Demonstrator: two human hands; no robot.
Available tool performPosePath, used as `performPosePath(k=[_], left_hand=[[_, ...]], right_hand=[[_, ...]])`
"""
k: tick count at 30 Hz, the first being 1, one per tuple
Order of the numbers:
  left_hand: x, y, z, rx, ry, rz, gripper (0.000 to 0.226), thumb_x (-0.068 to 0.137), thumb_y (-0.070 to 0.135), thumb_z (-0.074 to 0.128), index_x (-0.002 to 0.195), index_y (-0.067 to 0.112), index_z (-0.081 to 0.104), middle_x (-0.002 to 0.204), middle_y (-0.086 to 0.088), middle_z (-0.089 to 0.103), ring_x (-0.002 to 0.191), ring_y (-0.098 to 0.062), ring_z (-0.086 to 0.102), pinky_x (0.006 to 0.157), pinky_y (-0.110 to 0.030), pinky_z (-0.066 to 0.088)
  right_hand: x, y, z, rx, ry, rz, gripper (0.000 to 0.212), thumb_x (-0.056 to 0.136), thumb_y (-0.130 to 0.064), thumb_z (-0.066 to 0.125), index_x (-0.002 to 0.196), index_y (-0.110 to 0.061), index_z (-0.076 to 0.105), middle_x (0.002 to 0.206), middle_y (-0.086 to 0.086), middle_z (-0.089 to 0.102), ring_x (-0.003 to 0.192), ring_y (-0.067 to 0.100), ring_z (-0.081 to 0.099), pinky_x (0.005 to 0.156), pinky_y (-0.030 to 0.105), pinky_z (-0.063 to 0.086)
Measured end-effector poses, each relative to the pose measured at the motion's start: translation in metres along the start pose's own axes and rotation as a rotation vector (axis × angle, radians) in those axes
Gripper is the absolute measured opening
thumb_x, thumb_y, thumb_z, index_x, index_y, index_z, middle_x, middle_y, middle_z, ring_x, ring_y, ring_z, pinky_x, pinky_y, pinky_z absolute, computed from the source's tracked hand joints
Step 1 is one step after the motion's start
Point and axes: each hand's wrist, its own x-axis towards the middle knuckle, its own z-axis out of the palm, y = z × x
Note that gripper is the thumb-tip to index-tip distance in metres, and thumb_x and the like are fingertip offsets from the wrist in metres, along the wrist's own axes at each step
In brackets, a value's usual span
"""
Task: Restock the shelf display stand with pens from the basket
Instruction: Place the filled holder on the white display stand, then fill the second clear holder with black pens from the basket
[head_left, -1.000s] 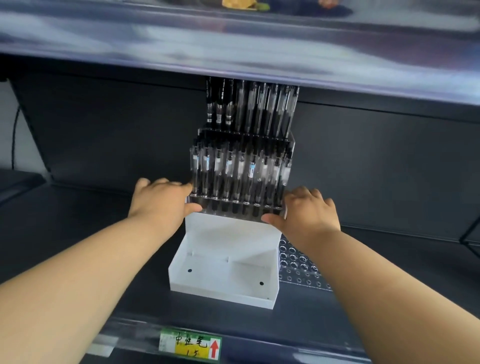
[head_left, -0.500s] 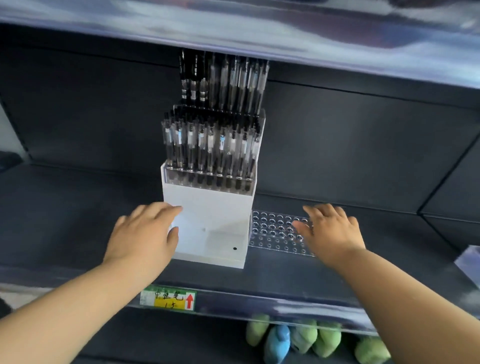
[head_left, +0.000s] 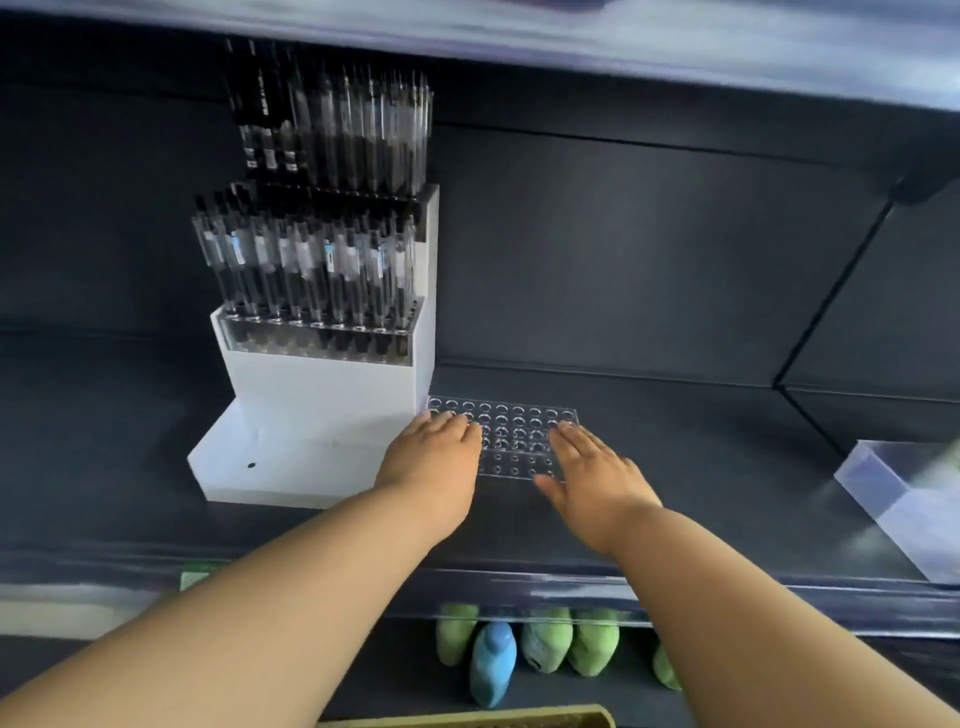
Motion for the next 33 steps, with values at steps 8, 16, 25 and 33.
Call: performPosePath(k=[8, 16, 25, 33], left_hand=[[-0.029, 0.005, -0.014, 0.214, -0.195, 0.033, 0.062, 0.092, 0.011, 0.033, 0.150, 0.017, 0.010, 0.157, 0.000, 0.016, 0.143, -0.015, 0.020, 0.117, -0.037, -0.007], [-0.090, 0.019, -0.027, 0.221, -0.285, 0.089, 0.065, 0.090, 0.009, 0.036, 0.150, 0.014, 0.010, 0.157, -0.004, 0.012, 0.142, -0.015, 0.022, 0.116, -0.036, -0.003], [-0.100, 0.010, -0.030, -0.156, -0.305, 0.025, 0.070, 0.089, -0.004, 0.030, 0.150, 0.015, 0.001, 0.158, -0.003, -0.006, 0.146, -0.016, -0.003, 0.116, -0.031, -0.003], [-0.173, 0.001, -0.009, -0.362, -0.188, 0.065, 0.049, 0.099, 0.014, 0.032, 0.147, 0.022, 0.024, 0.155, 0.011, 0.012, 0.143, -0.004, 0.004, 0.104, -0.013, -0.008]], right_hand=[[-0.025, 0.006, -0.001, -0.051, 0.002, -0.040, 0.052, 0.101, -0.038, 0.026, 0.149, -0.019, 0.017, 0.158, -0.005, 0.009, 0.145, 0.011, 0.010, 0.113, 0.033, 0.019], [-0.085, -0.007, 0.005, -0.101, -0.100, -0.043, 0.049, 0.102, -0.031, 0.025, 0.148, -0.018, 0.018, 0.158, -0.006, 0.009, 0.144, 0.012, 0.015, 0.110, 0.033, 0.025], [-0.084, -0.007, -0.007, -0.010, -0.142, -0.040, 0.055, 0.101, -0.027, 0.031, 0.150, -0.019, 0.008, 0.158, -0.003, 0.000, 0.145, 0.015, 0.005, 0.117, 0.037, 0.016], [-0.160, -0.005, 0.033, 0.369, 0.188, -0.077, 0.037, 0.093, -0.018, 0.049, 0.131, -0.017, 0.050, 0.128, 0.003, 0.054, 0.116, 0.021, 0.050, 0.096, 0.029, 0.040]])
